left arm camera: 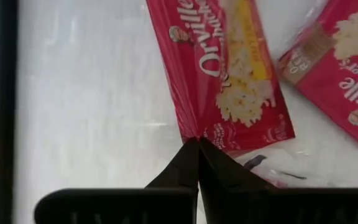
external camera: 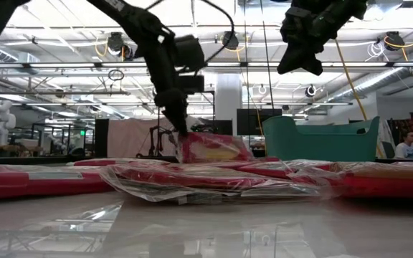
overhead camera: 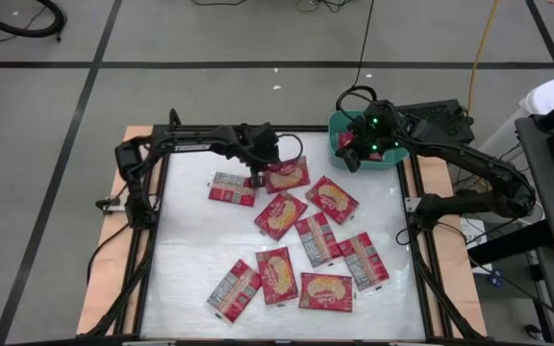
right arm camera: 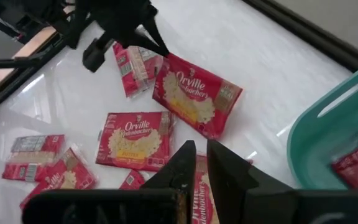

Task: Sort popcorn bags into baskets
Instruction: Put the red popcorn bag into the green bin

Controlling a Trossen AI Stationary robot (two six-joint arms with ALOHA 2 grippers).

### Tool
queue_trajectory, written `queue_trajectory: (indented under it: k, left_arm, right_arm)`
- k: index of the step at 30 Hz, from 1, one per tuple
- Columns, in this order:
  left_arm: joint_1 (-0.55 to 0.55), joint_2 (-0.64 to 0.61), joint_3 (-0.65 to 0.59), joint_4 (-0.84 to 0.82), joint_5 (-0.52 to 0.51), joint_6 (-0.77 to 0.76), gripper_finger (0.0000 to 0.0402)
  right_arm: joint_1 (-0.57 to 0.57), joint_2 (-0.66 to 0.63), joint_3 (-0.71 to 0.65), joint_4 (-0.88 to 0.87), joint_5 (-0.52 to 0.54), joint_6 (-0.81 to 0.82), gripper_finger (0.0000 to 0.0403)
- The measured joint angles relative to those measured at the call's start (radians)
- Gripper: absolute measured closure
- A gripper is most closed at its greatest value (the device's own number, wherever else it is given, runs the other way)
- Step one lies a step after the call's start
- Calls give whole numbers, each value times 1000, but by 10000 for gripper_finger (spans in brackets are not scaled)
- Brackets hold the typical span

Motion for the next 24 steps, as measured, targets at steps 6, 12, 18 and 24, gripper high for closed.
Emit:
queue_trajectory:
  k: [6,12,18,24]
  left_arm:
    - [-55,-68,2,7,-32,42,401]
    - [-123,-109,2,-5,-54,42,401]
    - [-188,-121,2,0,-74,52,401]
    - [-224,-120,2,1,-77,46,401]
  right_arm:
    - [46,0,0,139,21,86,325]
    - [90,37,0,141,30,134,251]
    - [171,123,0,191,27,89,203]
    - [221,214,0,194,63,-1,189]
